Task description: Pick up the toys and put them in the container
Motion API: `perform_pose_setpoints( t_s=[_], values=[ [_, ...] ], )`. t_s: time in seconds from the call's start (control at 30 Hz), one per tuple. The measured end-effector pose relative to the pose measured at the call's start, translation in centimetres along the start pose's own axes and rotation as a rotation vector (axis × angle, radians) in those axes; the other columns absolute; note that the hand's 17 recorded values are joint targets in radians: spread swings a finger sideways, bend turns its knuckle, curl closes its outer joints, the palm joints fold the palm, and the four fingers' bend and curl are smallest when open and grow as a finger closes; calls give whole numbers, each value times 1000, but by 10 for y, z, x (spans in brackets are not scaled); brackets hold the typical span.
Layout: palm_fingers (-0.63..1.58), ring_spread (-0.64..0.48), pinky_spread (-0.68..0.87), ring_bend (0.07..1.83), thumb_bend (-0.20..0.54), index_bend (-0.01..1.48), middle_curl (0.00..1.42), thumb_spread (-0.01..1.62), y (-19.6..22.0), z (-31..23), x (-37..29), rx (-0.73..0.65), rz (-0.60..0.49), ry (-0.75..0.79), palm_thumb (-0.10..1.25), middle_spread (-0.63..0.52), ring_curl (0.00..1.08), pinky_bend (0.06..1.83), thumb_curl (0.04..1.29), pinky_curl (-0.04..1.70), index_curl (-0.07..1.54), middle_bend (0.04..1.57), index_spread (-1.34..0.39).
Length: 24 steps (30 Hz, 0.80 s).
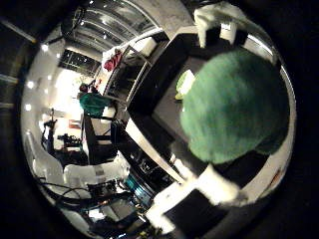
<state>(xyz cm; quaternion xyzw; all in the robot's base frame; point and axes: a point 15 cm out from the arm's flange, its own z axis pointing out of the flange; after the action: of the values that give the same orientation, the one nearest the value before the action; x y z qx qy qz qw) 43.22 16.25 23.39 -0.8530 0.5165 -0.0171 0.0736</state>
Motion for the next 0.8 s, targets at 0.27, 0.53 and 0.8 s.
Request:
perform_pose_setpoints(
  t_s=[0.27,0.53,0.8],
  values=[
    [-58,176,455,422,-31,141,265,1025,21,-7,35,-44,4,0,489,29,189,516,296,493,259,210,-484],
    [10,184,460,356,-26,164,292,1016,46,-33,108,-16,73,41,485,43,198,480,289,414,260,197,-450],
    [143,155,437,361,-21,165,319,1032,121,-48,255,17,303,134,503,37,219,400,291,354,278,231,-394]
  ],
)
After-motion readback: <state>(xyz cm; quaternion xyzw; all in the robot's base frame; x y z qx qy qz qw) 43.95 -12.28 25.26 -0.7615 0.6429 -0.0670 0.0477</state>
